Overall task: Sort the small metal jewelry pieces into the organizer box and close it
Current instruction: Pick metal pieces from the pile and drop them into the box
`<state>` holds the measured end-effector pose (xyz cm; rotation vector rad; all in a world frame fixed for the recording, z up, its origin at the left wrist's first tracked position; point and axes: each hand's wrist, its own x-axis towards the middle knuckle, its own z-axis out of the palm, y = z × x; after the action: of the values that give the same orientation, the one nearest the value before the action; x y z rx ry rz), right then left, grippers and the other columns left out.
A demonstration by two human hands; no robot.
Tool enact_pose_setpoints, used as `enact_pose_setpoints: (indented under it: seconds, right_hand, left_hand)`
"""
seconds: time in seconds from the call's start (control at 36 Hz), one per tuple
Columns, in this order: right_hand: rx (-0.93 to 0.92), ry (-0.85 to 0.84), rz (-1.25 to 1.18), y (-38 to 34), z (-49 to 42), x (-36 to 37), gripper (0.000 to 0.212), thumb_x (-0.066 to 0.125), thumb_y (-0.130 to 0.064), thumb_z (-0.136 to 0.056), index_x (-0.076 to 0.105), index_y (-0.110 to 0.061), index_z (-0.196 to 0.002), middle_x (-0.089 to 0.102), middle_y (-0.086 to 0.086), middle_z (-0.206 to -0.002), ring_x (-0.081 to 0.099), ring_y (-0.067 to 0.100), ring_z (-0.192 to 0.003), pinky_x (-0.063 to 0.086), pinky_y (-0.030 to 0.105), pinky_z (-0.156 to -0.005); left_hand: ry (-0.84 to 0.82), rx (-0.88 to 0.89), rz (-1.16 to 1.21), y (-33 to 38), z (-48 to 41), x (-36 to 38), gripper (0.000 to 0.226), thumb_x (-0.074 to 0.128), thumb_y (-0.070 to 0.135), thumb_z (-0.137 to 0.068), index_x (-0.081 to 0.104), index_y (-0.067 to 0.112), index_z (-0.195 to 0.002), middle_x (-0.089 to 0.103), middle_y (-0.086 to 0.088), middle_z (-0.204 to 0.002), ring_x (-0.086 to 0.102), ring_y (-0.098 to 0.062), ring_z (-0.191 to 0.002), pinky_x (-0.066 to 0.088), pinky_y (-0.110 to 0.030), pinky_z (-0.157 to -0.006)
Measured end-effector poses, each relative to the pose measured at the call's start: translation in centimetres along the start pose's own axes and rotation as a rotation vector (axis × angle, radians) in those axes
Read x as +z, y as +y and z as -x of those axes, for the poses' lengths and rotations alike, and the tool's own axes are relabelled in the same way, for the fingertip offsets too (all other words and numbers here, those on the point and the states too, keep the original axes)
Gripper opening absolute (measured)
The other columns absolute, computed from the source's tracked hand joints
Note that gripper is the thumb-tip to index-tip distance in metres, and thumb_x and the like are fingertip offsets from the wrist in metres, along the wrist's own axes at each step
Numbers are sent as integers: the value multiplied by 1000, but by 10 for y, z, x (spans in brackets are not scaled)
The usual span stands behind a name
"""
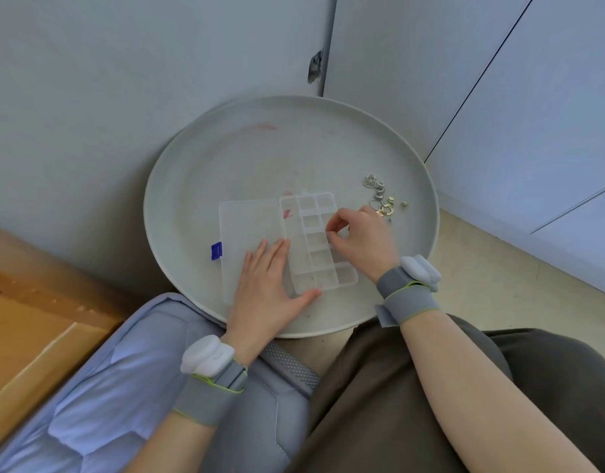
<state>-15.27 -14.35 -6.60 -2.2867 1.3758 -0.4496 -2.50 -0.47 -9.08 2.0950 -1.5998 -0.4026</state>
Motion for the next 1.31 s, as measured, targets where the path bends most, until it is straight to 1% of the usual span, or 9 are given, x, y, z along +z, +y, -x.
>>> enact_pose_setpoints:
  seconds: [0.19,0.39,0.5,0.64,0.72,0.86,1.0,1.19,1.31]
  right_hand:
    - [25,83,-210,11,-3,-10,14,62,-13,-78,68,-26,-80,63,-15,-75,54,17,-81,46,32,-79]
    - [162,140,-287,32,6,-25,16,63,-8,-79,68,-22,-83,65,-12,-79,49,-1,-68,37,7,-66]
    - [189,63,-264,35,11,-24,22,60,-5,-77,69,-21,-90,67,-11,-84,49,7,-72,35,16,-66]
    - [174,-67,-205,35,16,-22,35,55,-1,-74,67,-21,-101,63,-11,-91,44,14,-86,37,13,-69]
    - [146,-121,-151,36,17,-16,30,60,-8,-77,68,-20,-103,63,-5,-96,42,14,-90,39,24,-84]
    - [126,-122,-123,35,15,-12,15,66,-15,-79,71,-17,-93,51,-1,-89,44,15,-87,38,25,-82]
    - [122,-154,-76,35,14,-12,11,63,-16,-82,67,-15,-92,50,0,-92,45,16,-89,40,28,-83]
    - [186,-202,-39,33,11,-5,15,52,-15,-88,60,-11,-100,59,9,-100,52,25,-102,41,31,-85]
    - [194,-115,-95,32,7,-6,14,53,-13,-87,62,-10,-96,60,3,-86,56,24,-94,41,30,-78]
  left_hand:
    - [-2,0,14,0,0,0,94,59,63,-76,20,16,-148,22,2,-155,7,-15,-145,-6,-28,-117]
    - [-4,-8,15,2,0,-1,94,57,64,-77,18,17,-148,20,2,-156,6,-14,-145,-6,-27,-116]
    - [-3,-16,0,2,0,-1,93,56,64,-78,17,17,-148,21,1,-155,7,-15,-145,-5,-29,-117]
    - [-6,-26,-15,1,0,-1,90,55,63,-79,19,17,-147,23,0,-155,10,-17,-145,-1,-33,-119]
    - [3,-32,-27,1,0,-1,90,54,66,-78,21,18,-147,25,1,-154,12,-17,-144,1,-35,-119]
    - [11,-51,-42,3,0,-1,83,47,67,-82,23,20,-147,25,3,-154,12,-16,-144,0,-37,-119]
    - [-14,-73,-41,5,-1,-1,67,35,52,-94,18,17,-149,19,2,-156,7,-16,-145,-3,-38,-119]
    - [-24,-91,-84,-1,-2,2,58,35,25,-96,13,16,-149,15,3,-157,3,-17,-146,-5,-43,-118]
    - [6,-94,-84,-1,-3,4,57,35,17,-95,17,15,-149,20,2,-156,8,-18,-146,-4,-43,-117]
